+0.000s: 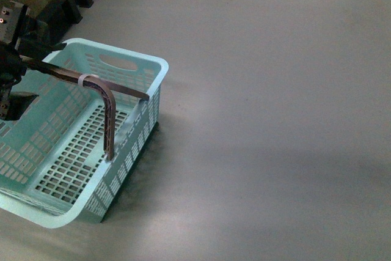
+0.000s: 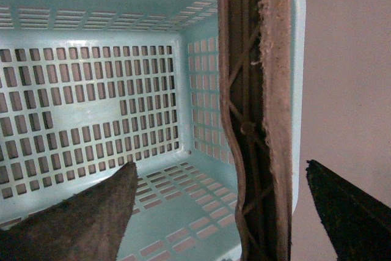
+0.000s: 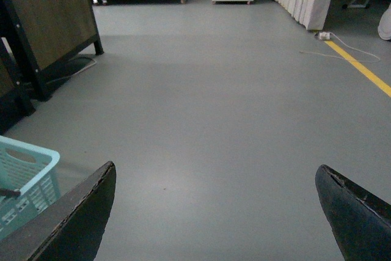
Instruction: Pick lemon and mango into basket
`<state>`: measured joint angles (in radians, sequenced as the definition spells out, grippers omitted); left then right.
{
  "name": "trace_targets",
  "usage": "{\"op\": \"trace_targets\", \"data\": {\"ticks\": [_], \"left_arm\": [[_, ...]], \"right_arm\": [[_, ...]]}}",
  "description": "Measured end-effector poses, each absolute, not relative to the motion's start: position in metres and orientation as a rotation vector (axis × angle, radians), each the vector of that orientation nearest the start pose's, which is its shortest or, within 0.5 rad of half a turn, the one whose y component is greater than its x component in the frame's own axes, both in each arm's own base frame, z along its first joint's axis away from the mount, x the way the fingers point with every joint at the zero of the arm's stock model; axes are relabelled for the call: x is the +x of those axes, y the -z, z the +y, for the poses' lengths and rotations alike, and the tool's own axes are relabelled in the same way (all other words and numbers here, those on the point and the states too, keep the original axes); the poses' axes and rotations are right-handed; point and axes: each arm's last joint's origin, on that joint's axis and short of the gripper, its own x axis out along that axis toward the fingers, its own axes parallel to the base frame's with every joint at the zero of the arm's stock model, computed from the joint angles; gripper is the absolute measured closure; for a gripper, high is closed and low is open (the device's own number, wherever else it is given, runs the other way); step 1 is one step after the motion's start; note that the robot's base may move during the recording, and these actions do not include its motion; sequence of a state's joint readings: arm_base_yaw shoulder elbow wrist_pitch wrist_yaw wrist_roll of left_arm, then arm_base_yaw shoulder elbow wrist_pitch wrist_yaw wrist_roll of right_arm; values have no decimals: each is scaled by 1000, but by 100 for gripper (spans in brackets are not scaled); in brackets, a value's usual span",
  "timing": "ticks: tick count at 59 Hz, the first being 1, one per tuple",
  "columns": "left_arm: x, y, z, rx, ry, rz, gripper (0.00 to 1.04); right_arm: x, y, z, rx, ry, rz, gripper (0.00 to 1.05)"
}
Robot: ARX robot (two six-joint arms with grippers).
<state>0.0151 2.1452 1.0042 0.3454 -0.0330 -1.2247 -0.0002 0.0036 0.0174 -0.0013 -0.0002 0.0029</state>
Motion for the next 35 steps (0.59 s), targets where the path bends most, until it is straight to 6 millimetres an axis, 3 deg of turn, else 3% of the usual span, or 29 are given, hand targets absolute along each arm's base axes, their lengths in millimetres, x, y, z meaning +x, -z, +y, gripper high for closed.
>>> {"op": "trace_targets", "data": {"ticks": [14, 27, 35], "left_arm": [[408, -52, -4, -1143, -530, 669, 62], [412, -49, -12, -1151, -556, 706, 94], [411, -50, -13, -1178, -575, 707, 99]], "right_arm": [[97, -169, 0, 3, 0, -12, 9], [97, -169, 0, 3, 0, -12, 9], [97, -169, 0, 3, 0, -12, 9]]}}
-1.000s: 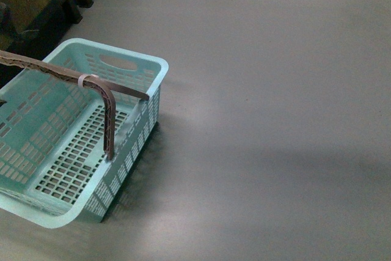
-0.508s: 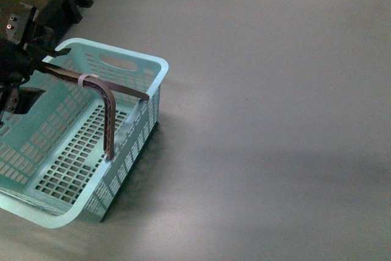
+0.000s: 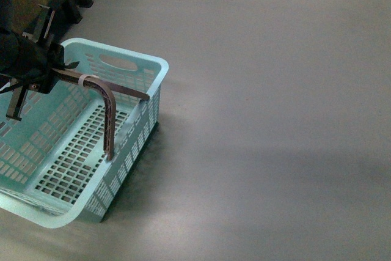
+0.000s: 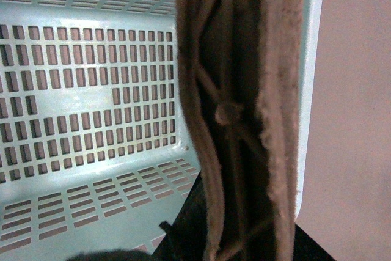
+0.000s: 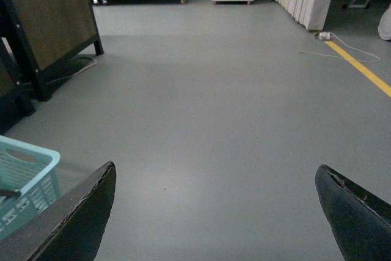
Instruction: Pick lemon and mango into basket
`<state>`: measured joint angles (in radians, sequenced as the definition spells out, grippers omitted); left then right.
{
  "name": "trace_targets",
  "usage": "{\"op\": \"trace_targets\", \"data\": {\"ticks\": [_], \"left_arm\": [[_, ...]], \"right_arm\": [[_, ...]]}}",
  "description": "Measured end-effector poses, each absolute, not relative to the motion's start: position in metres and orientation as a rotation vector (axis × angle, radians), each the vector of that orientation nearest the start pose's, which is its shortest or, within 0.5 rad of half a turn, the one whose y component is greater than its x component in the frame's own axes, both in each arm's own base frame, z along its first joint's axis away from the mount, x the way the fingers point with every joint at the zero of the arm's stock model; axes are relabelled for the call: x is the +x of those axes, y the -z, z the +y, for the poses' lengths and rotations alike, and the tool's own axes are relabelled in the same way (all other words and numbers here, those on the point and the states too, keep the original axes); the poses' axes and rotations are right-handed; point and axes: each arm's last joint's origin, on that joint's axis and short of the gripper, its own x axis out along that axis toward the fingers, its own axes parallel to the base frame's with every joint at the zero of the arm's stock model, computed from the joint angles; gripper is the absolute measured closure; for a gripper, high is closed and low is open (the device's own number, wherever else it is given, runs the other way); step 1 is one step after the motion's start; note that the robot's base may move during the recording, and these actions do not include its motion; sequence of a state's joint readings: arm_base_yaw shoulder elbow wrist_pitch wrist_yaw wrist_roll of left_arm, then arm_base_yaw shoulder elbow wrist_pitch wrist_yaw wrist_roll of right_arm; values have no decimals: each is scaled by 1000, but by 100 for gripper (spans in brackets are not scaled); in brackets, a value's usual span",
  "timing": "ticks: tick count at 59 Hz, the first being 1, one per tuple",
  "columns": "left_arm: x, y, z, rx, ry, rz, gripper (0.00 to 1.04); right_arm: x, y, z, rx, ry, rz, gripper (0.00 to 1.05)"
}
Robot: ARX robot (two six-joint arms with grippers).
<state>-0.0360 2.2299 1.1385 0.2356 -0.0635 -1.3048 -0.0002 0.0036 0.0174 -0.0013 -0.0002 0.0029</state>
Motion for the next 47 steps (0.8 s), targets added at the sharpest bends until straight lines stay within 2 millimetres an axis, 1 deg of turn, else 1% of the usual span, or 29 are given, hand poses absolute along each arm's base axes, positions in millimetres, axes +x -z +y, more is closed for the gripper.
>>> {"op": "trace_targets", "data": {"ticks": [4, 9, 16, 21, 22, 24, 25, 26, 35, 37, 39, 40, 42, 45, 47], "left_arm": [[410, -52, -14, -1187, -574, 704, 99], [403, -58, -16, -1206, -569, 697, 99], [385, -78, -19, -1246, -552, 677, 99], [365, -108, -21, -1261, -531, 637, 100], [358, -120, -21, -1263, -523, 618, 100], [351, -132, -22, -1266, -516, 591, 100], [344, -143, -22, -1270, -506, 564, 100], [339, -151, -22, -1273, -499, 549, 100], [307, -198, -22, -1313, -452, 451, 100], [294, -214, -24, -1333, -441, 412, 100], [287, -224, -26, -1338, -431, 391, 100], [279, -233, -28, -1346, -417, 370, 100], [270, -244, -31, -1355, -398, 348, 100], [256, -259, -35, -1366, -377, 319, 100], [250, -265, -36, -1373, -370, 307, 100]], "right_arm": [[97, -169, 0, 3, 0, -12, 9], [97, -169, 0, 3, 0, -12, 9], [97, -169, 0, 3, 0, -12, 9], [97, -169, 0, 3, 0, -12, 9], [97, -169, 0, 3, 0, -12, 9], [97, -169, 0, 3, 0, -12, 9], [97, -169, 0, 3, 0, -12, 9], [97, -169, 0, 3, 0, -12, 9], [97, -169, 0, 3, 0, -12, 9], [97, -169, 0, 3, 0, -12, 9], [97, -169, 0, 3, 0, -12, 9], [97, -169, 0, 3, 0, -12, 9], [97, -169, 0, 3, 0, -12, 9], [97, -169, 0, 3, 0, -12, 9], [97, -169, 0, 3, 0, -12, 9]]}}
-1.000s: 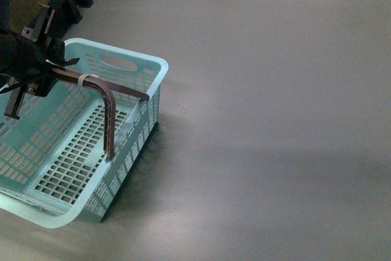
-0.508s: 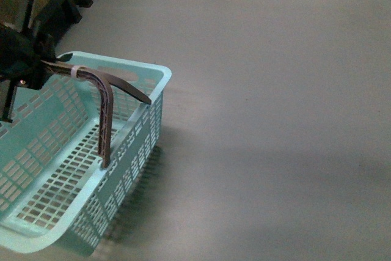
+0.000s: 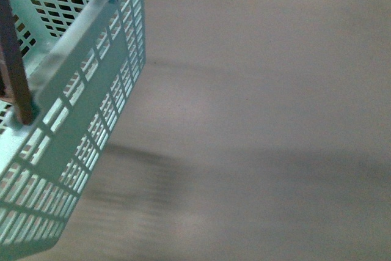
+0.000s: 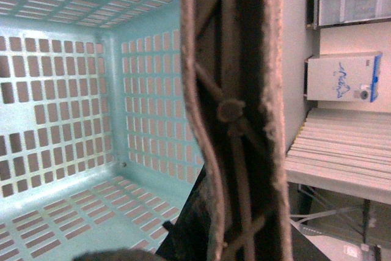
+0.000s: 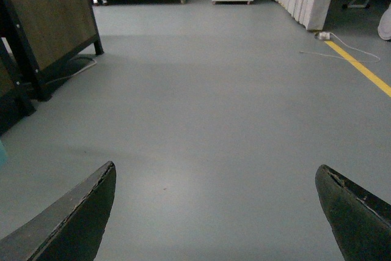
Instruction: Pick lemon and mango into basket
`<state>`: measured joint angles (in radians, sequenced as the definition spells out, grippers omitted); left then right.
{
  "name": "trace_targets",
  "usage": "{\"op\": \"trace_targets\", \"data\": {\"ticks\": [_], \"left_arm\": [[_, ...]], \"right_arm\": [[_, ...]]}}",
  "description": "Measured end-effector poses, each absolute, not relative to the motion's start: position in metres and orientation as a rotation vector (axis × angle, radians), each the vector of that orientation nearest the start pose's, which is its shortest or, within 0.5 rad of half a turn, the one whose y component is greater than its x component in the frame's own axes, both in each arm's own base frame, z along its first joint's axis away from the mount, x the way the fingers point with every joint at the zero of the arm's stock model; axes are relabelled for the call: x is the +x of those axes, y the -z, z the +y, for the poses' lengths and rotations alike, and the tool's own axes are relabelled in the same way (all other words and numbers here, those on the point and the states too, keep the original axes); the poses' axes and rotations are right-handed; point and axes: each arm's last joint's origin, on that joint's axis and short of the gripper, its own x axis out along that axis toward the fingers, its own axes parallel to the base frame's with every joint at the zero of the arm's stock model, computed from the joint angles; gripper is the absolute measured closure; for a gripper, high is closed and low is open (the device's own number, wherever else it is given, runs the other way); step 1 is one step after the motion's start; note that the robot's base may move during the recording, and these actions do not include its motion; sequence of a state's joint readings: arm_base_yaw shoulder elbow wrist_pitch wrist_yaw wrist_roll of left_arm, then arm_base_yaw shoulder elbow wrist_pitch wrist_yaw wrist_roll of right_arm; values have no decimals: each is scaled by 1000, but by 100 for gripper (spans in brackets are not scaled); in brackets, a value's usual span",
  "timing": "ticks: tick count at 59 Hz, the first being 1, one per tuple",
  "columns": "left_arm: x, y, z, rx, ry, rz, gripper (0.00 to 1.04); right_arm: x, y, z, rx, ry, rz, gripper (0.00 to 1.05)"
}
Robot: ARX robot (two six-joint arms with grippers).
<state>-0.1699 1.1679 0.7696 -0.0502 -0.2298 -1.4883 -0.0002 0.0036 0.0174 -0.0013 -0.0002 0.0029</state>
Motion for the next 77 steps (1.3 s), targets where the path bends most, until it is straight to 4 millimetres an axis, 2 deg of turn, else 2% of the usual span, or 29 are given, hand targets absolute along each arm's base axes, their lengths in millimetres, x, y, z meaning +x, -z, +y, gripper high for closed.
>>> {"op": "trace_targets", "data": {"ticks": [12, 28, 77], "left_arm": [[220, -290, -42, -1398, -355, 241, 100], [198, -322, -52, -1419, -271, 202, 100], [197, -323, -52, -1421, -275, 194, 100]], "right_arm": [[97, -169, 0, 3, 0, -12, 9], [97, -169, 0, 3, 0, -12, 9], [97, -169, 0, 3, 0, -12, 9]]}}
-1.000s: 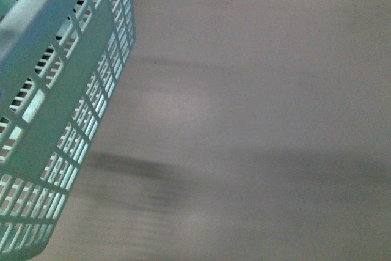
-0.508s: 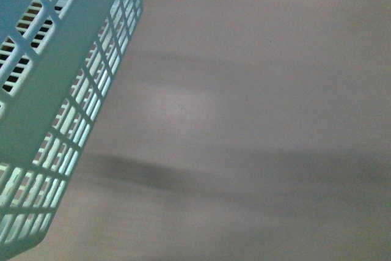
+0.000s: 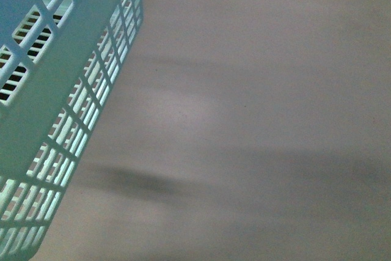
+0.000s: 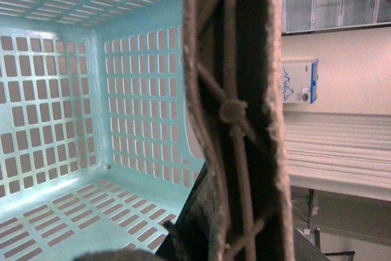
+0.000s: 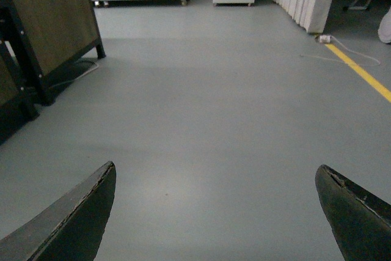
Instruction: Pick lemon and mango into basket
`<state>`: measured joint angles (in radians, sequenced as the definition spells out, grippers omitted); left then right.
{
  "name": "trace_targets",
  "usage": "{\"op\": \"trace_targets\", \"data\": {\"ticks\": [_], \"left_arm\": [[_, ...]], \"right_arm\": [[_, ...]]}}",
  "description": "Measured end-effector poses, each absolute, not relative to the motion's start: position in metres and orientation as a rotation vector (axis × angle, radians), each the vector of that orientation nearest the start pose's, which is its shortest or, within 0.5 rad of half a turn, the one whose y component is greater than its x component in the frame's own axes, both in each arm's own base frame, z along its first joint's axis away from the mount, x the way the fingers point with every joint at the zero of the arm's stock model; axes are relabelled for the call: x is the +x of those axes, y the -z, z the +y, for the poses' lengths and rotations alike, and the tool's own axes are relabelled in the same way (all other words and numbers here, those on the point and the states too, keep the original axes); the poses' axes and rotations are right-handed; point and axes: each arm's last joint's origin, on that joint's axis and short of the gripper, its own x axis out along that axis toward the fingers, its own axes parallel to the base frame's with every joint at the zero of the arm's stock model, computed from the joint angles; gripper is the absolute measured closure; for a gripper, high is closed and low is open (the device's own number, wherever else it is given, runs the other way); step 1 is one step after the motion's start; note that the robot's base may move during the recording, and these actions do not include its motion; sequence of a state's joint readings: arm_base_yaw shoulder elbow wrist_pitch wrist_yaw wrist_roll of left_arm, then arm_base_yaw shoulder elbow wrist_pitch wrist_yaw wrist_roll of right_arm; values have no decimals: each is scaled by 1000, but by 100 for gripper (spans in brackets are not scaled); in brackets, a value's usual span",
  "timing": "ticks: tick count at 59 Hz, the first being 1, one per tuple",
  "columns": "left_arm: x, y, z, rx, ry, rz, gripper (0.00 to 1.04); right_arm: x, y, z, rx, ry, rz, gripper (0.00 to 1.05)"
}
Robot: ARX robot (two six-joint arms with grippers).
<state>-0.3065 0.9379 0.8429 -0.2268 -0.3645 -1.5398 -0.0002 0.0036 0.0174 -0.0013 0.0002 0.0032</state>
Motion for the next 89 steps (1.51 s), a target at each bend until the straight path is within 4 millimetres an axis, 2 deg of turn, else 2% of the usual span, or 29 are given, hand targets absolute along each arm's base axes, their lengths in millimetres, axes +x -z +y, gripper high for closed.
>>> {"op": "trace_targets", "data": {"ticks": [89], "left_arm": [[197, -323, -52, -1423, -275, 194, 100]], "right_arm": [[97, -169, 0, 3, 0, -12, 9]]}}
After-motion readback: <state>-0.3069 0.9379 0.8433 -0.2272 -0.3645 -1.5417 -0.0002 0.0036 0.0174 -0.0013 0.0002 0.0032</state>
